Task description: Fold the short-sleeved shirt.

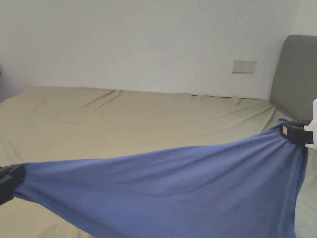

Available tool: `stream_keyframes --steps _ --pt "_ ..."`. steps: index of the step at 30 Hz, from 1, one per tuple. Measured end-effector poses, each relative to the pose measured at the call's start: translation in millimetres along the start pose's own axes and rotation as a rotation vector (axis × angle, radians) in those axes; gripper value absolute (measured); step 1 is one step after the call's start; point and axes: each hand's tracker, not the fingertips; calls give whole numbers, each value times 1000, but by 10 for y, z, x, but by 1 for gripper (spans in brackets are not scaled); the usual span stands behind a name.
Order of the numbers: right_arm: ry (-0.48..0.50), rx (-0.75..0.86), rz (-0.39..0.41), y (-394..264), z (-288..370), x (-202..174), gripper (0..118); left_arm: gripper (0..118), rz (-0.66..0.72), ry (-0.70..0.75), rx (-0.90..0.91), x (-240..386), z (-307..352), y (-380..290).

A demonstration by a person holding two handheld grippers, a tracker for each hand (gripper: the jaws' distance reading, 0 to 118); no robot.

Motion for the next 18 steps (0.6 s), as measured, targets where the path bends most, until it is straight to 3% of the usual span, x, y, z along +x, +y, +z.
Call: stream_keyframes --steps 5,9,18 --pt "-53 176 21 762 640 162 1 2 -36 35 109 78 -62 975" --pt "-90 258 25 1241 775 237 1 2 -80 80 194 229 -203 1671" --pt "-182 344 13 2118 9 490 1 2 -136 195 255 396 -1162 2939"
